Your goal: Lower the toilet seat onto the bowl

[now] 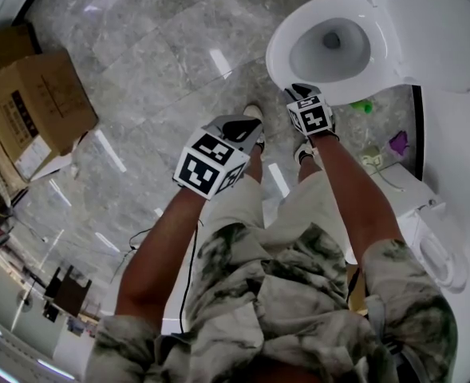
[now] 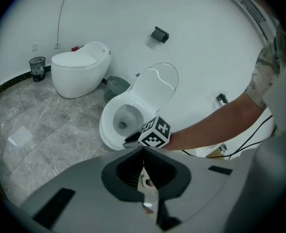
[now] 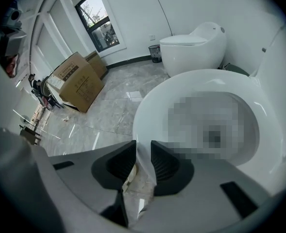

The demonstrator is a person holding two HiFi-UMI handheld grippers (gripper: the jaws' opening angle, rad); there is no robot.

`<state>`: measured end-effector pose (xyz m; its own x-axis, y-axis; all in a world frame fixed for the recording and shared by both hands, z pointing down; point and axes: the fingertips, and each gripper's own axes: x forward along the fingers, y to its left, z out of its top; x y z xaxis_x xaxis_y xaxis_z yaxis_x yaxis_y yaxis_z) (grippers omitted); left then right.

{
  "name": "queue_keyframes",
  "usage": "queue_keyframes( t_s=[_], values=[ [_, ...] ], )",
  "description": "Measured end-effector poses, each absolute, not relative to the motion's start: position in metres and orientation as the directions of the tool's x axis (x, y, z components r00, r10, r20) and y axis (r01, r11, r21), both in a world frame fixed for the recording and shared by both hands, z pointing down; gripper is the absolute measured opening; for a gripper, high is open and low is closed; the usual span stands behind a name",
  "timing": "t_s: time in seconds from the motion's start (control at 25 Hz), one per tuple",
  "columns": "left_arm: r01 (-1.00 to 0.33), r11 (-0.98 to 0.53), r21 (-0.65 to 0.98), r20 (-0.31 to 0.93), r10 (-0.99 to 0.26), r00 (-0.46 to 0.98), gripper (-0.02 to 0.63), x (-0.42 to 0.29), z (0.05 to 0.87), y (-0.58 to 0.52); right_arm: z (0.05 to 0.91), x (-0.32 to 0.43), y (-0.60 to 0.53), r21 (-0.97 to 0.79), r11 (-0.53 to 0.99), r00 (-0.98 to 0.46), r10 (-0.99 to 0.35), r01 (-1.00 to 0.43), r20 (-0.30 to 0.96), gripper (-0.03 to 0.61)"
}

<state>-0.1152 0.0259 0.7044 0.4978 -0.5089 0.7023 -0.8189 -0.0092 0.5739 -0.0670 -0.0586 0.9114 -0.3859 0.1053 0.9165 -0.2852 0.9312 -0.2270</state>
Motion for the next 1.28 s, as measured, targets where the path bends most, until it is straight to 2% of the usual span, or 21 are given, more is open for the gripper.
queue_keyframes(
  t_s=[0.32,0.52,0.8,1.0,1.28],
  values=[
    [-0.815,-0.052,0.577,0.695,-0.494,0.523,0.023,-0.118,0.695,0.027,0.89,-0.048,-0.044,-0.22,0.931,-0.341,0.114,-0.292,0.933,0.112],
    [-0.817,-0.133,0.562,0.681,-0.486,0.548,0.023,-0.115,0.667,0.013,0.834,-0.036,-0.038,-0.222,0.924,-0.408,0.082,-0.31,0.909,0.092],
    [-0.798,-0.259,0.544,0.663,-0.451,0.598,0.023,-0.083,0.618,0.014,0.717,0.006,-0.029,-0.212,0.881,-0.529,-0.05,-0.423,0.847,0.077],
    [-0.785,-0.35,0.511,0.641,-0.453,0.62,0.023,-0.054,0.575,0.041,0.611,0.052,-0.006,-0.146,0.861,-0.589,-0.2,-0.486,0.783,0.063],
    [-0.742,-0.5,0.447,0.621,-0.423,0.66,0.023,0.004,0.502,0.104,0.498,0.133,0.074,-0.146,0.783,-0.635,-0.365,-0.605,0.681,0.047]
  ],
)
